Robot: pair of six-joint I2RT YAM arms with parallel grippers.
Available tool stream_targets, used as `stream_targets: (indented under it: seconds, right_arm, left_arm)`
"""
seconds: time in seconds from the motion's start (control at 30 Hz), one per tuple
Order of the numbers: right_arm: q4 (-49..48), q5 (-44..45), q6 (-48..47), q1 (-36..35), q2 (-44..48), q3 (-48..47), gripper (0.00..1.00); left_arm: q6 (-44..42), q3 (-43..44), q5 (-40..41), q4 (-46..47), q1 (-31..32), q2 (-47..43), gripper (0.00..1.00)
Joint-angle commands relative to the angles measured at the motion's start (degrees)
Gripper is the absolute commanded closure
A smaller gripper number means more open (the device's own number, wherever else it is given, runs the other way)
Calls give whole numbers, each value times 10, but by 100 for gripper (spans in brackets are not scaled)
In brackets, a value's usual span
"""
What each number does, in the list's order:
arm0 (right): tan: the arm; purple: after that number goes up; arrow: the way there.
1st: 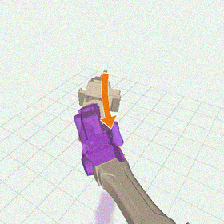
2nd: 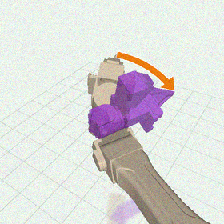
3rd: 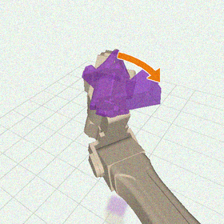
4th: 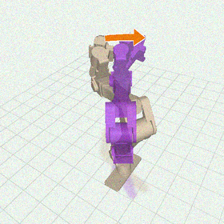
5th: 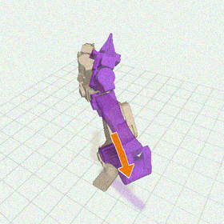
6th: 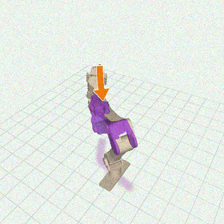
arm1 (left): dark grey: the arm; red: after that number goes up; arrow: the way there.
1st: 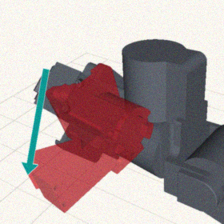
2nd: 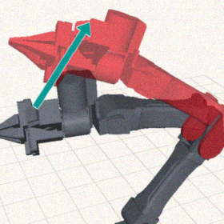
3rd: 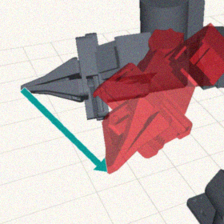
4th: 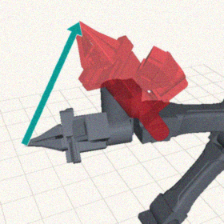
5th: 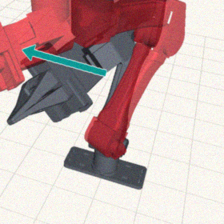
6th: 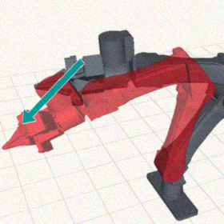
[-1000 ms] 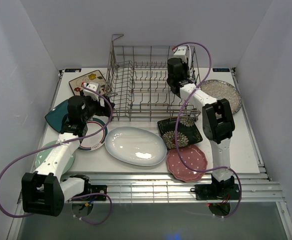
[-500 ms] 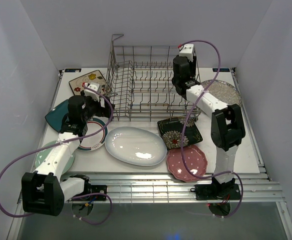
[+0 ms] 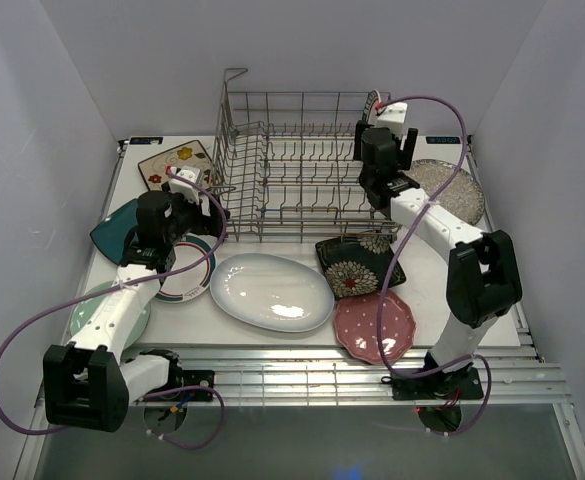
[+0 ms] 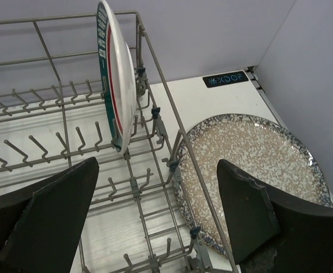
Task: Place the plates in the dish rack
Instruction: Pick up the plate from the corner of the board.
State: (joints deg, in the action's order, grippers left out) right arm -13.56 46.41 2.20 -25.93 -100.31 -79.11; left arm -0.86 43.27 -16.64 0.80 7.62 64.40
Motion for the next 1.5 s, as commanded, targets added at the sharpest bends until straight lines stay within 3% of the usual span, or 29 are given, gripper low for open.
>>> stream_targets:
  seconds: [0.0, 0.83, 1.07, 1.33, 1.47]
  right_arm:
    - [-28, 8, 43, 4, 45, 26, 10]
    - [-1, -88, 235, 42, 325, 321, 10]
    - [0, -187, 303, 112, 409, 402, 10]
    - [1, -185, 356, 140, 468, 472, 10]
    - [0, -256, 388, 200, 480, 498, 9]
  left_arm:
    - [-3, 23, 3, -4, 0, -15, 2]
    - [-44, -2, -9, 15, 0, -45, 2]
    - [-46, -4, -12, 16, 0, -53, 2]
    - [-46, -5, -20, 16, 0, -55, 2]
    - [-46, -5, -20, 15, 0, -57, 2]
